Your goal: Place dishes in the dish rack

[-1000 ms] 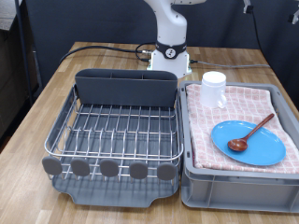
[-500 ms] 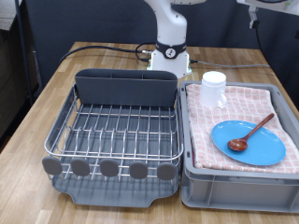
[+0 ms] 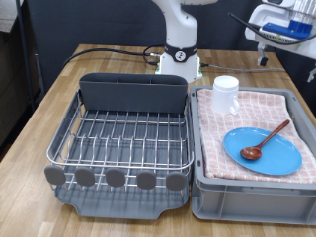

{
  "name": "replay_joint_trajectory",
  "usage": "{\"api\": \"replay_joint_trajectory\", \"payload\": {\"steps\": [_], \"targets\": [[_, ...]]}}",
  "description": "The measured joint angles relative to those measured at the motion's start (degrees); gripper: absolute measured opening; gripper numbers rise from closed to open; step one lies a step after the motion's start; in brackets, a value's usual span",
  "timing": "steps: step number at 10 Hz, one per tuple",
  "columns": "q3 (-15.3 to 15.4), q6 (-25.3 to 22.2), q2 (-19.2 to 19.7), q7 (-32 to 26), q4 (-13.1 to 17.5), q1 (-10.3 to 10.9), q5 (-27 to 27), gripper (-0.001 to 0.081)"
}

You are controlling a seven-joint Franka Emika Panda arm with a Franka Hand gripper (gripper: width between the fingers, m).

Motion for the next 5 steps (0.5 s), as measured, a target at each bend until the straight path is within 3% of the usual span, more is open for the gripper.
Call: {"api": "replay_joint_trajectory", "payload": {"steps": [3, 5], "targets": [[-0.99, 9.90, 2.50, 5.02, -4.16, 0.00, -5.09, 0.0802], [-0.91, 8.68, 2.51, 4.99, -3.97, 0.01, -4.95, 0.0802]]}}
